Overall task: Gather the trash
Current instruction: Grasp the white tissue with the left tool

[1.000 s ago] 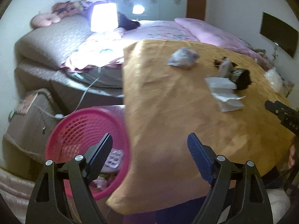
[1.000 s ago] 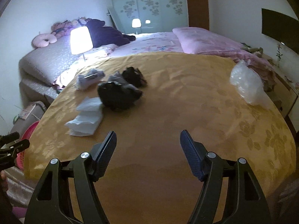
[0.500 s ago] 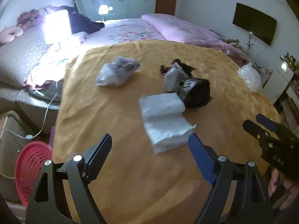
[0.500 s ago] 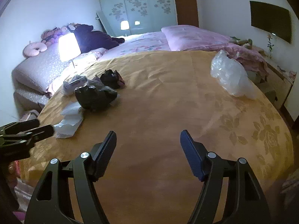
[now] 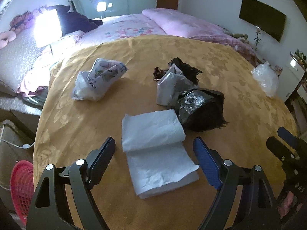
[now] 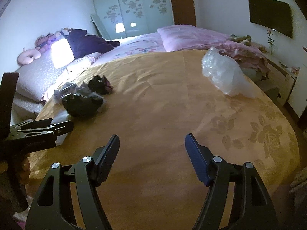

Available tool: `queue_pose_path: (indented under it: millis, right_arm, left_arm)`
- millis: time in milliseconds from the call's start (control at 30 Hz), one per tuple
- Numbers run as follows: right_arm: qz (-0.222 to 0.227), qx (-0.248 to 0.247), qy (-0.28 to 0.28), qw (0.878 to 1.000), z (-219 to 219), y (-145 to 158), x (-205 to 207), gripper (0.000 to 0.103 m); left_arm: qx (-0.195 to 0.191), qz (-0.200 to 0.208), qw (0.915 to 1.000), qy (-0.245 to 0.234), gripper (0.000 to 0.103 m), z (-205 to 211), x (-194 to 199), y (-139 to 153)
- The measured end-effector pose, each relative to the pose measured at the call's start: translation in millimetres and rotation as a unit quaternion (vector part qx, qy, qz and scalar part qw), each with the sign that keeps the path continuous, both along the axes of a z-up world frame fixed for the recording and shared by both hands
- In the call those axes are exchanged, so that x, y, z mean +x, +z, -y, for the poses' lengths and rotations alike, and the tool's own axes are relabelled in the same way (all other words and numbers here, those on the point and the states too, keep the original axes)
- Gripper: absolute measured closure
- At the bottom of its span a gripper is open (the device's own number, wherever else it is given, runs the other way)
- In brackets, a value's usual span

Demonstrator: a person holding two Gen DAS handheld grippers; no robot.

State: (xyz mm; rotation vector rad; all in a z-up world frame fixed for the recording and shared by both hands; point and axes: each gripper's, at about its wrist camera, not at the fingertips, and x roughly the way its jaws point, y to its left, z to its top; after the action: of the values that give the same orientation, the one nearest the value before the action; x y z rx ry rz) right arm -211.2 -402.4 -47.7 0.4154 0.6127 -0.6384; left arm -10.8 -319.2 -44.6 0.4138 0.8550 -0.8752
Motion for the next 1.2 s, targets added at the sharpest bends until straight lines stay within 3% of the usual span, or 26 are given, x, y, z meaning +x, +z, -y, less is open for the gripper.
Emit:
queue_pose_path:
  millis: [133, 233, 300, 500, 800, 1000, 1200]
  right_arm:
    - [0.000, 0.004, -0.012, 1.000, 8.7, -0.6, -5.2, 0.035]
    - [-0.001, 0.005, -0.020, 1.000, 13.1, -1.7, -8.0, 0.035]
    - [-0.003, 0.007, -0.025, 1.000, 15.5, -3.2, -9.6, 0.035]
    - [-0.003, 0.005, -0.038, 0.999, 25.7, -1.1, -15.1, 0.035]
    - [-0.001, 0.007, -0.068, 0.998, 57.4, 3.9, -27.6, 0.034]
    - [-0.010, -0.012, -0.082, 0.996, 92.6, 16.7, -23.3, 0.020]
    - [-0.027, -0.065, -0.104, 0.992, 121.9, 31.3, -8.8, 0.011]
  left_arm:
    - [0.018, 0.031, 0.9993, -0.007, 0.041, 6.1, -6.0, -0.4]
    - [0.016, 0.031, 0.9993, -0.011, 0.055, 6.4, -7.7, 1.1]
    - [0.016, 0.033, 0.9992, -0.013, 0.069, 6.4, -9.1, 1.8]
    - [0.008, 0.022, 0.9996, -0.014, 0.087, -6.0, -11.5, 2.5]
    - [-0.004, 0.008, 0.9999, -0.012, 0.089, -38.0, -20.2, 4.0]
    - [-0.010, 0.004, 0.9999, 0.005, 0.089, -50.0, -16.5, 4.5]
    - [-0.010, 0.004, 0.9999, 0.010, 0.089, -54.5, -13.1, 6.4]
